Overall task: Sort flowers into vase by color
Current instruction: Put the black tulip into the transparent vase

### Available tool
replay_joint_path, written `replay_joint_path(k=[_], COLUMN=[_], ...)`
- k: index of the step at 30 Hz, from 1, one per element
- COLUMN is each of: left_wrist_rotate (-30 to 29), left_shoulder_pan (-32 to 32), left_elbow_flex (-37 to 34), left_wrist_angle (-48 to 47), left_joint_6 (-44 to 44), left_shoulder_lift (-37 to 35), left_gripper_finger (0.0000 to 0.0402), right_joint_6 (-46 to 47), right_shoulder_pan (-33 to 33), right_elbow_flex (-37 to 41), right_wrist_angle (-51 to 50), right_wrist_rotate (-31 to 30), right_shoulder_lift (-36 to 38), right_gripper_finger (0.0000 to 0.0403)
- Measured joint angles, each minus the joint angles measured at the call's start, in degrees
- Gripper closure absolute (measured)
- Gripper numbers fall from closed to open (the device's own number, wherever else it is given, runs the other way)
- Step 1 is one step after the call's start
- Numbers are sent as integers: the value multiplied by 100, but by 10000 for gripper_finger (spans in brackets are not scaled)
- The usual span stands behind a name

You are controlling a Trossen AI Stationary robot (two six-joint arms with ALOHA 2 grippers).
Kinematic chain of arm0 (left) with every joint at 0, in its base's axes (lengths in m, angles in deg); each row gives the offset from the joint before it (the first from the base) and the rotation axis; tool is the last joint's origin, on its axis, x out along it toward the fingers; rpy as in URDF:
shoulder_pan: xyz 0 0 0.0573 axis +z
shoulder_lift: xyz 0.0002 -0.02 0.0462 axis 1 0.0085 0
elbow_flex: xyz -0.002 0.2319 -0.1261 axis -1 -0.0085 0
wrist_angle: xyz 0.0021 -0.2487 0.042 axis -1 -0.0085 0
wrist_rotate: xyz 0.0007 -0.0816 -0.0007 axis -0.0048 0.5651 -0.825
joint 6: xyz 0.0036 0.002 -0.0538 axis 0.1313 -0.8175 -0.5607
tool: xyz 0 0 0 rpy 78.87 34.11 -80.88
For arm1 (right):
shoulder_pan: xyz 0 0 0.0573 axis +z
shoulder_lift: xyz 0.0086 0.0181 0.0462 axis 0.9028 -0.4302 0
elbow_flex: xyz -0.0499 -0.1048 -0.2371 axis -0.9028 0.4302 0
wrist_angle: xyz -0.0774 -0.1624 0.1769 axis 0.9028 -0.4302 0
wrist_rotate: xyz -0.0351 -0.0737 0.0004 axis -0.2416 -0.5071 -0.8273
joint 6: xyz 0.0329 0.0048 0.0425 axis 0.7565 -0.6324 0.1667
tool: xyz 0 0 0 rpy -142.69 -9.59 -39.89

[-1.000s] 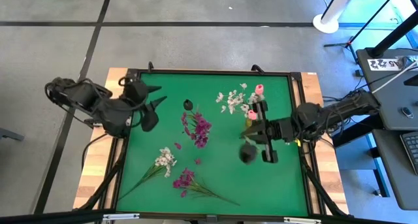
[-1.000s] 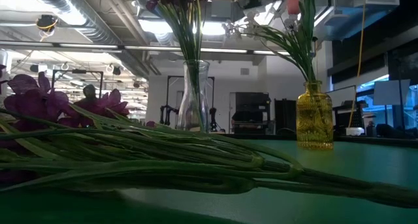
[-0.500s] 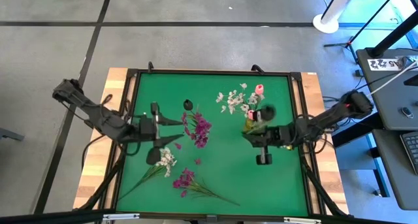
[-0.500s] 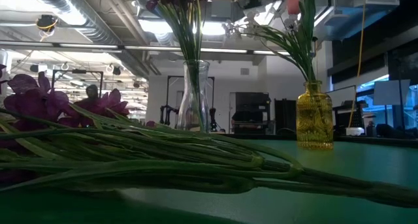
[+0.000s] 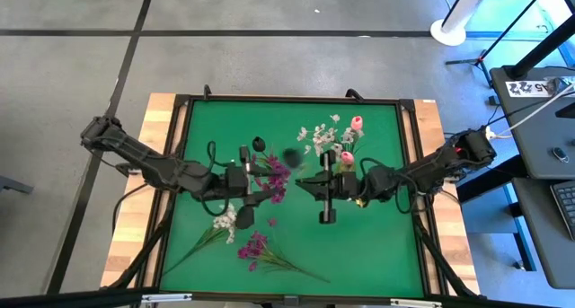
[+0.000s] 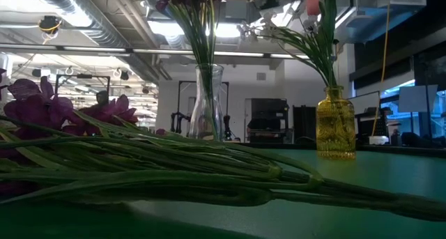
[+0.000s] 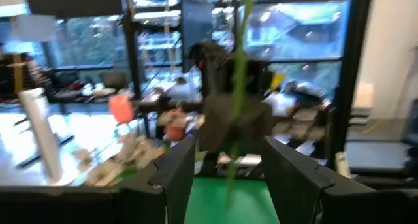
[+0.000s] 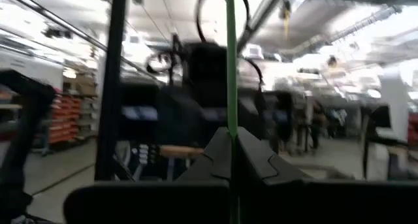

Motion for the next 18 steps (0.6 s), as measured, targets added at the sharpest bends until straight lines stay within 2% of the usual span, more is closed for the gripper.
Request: replay_joint_path(k=[4, 12, 18], left_wrist_rotate=[111, 146, 561], left_shoulder_pan=[43, 208, 407], left_elbow_flex=[0, 0, 0], left_wrist_angle=[490, 1004, 1328], left_joint_6=[-2, -89, -163], left_shoulder_lift=[156, 336, 557], left_gripper_finger=[230, 230, 230], right_joint_6=[52, 72, 88], right_shoulder_pan=[-41, -26, -26], right_elbow_flex=[-4, -6, -7], right_wrist_angle=[-139, -169, -340], right_wrist_rotate=[-384, -386, -391], right_shoulder_lift=[-103, -98, -98], right_gripper_finger=[401, 401, 401])
